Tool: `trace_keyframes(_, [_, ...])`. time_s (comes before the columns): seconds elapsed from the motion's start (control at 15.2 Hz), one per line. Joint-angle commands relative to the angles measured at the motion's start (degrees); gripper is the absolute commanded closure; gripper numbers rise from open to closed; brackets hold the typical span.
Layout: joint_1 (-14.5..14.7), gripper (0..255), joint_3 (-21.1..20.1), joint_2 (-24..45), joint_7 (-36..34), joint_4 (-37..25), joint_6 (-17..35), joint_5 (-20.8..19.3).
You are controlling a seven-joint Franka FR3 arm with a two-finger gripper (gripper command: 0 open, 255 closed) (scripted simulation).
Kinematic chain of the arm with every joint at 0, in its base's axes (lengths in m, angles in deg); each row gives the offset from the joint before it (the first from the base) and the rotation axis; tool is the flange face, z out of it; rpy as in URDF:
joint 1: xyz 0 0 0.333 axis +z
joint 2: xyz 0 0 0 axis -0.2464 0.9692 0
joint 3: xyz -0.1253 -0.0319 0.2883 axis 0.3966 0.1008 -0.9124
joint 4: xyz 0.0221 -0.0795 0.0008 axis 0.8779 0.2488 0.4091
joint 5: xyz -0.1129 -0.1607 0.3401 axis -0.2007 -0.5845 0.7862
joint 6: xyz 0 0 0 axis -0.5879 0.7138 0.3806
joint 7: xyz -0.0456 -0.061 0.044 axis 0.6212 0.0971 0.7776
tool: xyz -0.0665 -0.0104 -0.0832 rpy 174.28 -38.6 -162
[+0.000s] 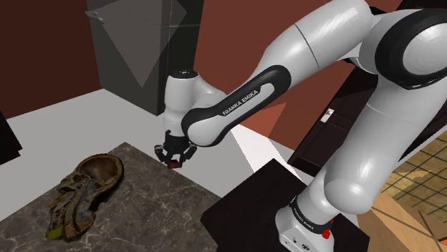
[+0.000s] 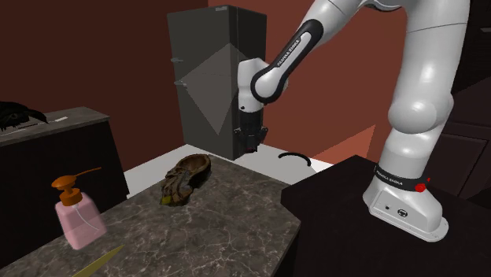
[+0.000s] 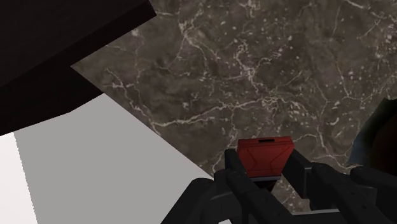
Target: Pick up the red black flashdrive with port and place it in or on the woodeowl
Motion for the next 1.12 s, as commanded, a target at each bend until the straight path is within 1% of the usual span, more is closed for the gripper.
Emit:
trace_keyframes(0.0, [-0.16,255,-0.35,-1.40,0.66,-0.12,-1.39,1.08])
trace_keyframes(0.07, [-0.19,255,-0.39,-1.68,0.80,-0.17,-1.68,1.29])
trace_keyframes(0.46, [5.10,255,-0.62,8.38,-7.77,-13.90,-6.65,-4.40])
trace_keyframes(0.79, [10.46,255,0.11,17.18,-12.83,-27.19,-12.02,-7.93])
trace_keyframes(1.06, [15.17,255,0.95,24.78,-15.56,-39.56,-17.22,-10.02])
